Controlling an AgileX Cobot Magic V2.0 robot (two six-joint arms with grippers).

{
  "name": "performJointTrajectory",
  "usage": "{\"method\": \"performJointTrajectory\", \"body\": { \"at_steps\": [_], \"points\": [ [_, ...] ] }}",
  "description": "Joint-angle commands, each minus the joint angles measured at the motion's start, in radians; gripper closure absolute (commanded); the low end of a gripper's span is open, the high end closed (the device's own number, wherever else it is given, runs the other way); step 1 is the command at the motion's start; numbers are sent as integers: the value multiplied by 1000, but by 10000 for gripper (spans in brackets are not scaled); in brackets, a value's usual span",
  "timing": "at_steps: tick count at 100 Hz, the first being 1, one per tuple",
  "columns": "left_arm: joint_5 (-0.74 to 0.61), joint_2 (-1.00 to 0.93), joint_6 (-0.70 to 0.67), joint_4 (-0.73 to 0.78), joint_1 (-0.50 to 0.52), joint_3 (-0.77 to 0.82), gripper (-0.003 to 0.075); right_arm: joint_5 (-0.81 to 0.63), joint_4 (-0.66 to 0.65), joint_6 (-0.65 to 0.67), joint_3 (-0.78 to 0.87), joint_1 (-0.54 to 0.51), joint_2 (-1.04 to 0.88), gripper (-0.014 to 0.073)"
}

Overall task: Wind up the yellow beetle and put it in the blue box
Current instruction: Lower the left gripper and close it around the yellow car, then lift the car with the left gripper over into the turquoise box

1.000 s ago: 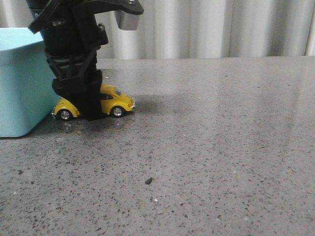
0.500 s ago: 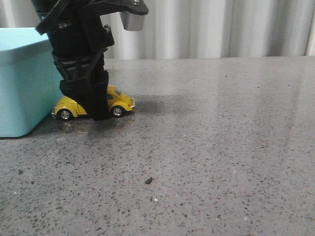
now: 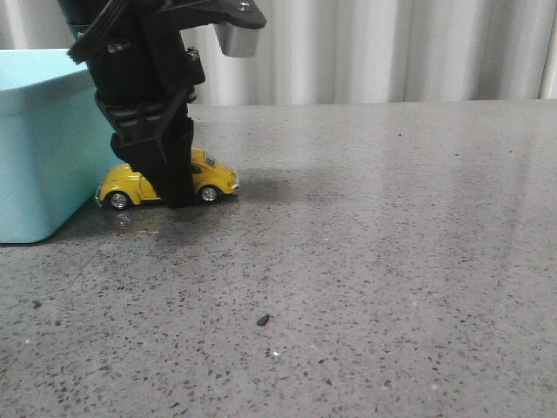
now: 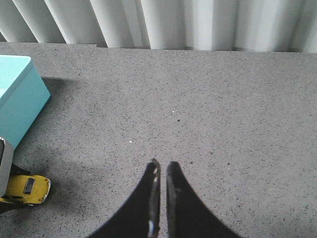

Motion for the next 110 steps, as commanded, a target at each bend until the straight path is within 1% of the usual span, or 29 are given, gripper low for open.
{"method": "performJointTrajectory", "body": {
  "at_steps": [1, 14, 39, 49, 64, 68, 78, 87, 98, 110],
  "points": [
    [16, -33, 2, 0, 1, -38, 723, -71, 8, -11, -25, -5, -18, 644],
    [36, -33, 2, -8, -11, -103, 732, -71, 8, -11, -25, -5, -18, 644],
    [116, -33, 2, -26, -36, -293, 732, -72, 8, -11, -25, -5, -18, 644],
    [194, -33, 0, -26, -36, -384, 732, -78, 8, -11, -25, -5, -18, 644],
    [356, -33, 0, -26, -23, -529, 732, -78, 8, -11, -25, -5, -18, 644],
    [354, -40, -17, -24, -18, -556, 732, -78, 8, -11, -25, -5, -18, 644],
    [354, -60, -30, -24, 10, -598, 732, -78, 8, -11, -25, -5, -18, 644],
    [354, -95, -35, -22, 50, -605, 732, -78, 8, -11, -25, -5, -18, 644],
    [354, -129, -61, -22, 122, -605, 732, -78, 8, -11, -25, -5, -18, 644],
    [354, -161, -86, -45, 228, -603, 732, -78, 8, -11, -25, -5, -18, 644]
  ]
}}
